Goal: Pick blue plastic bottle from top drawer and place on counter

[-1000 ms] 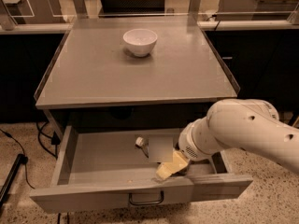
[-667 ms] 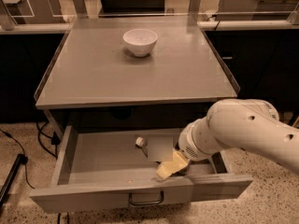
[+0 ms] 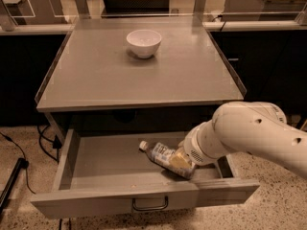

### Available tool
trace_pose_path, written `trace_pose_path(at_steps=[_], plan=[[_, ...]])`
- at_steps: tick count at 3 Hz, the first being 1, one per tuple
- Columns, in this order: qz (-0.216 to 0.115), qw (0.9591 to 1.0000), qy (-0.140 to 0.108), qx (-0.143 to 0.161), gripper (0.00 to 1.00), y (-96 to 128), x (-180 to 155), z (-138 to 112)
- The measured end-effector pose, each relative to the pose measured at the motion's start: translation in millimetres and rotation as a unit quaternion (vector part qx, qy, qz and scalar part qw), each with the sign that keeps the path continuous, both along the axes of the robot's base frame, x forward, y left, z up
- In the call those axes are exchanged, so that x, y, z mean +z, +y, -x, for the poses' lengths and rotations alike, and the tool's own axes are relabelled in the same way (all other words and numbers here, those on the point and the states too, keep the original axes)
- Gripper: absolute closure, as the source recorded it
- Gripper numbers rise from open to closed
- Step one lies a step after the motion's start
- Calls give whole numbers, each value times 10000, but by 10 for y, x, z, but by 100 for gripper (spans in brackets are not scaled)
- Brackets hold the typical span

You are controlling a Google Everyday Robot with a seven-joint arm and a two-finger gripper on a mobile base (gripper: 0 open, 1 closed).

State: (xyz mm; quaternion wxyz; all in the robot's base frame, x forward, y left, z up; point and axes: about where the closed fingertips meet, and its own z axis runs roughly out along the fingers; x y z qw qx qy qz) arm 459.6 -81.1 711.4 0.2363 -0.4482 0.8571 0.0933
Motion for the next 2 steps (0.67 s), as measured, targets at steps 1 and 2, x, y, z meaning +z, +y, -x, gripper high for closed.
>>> trace_pose_path(at_steps=[1,2], plan=[[0,10000,-2,0,48,0,0,0],[-19,9999,-138,-35,31,3,-21,-26]])
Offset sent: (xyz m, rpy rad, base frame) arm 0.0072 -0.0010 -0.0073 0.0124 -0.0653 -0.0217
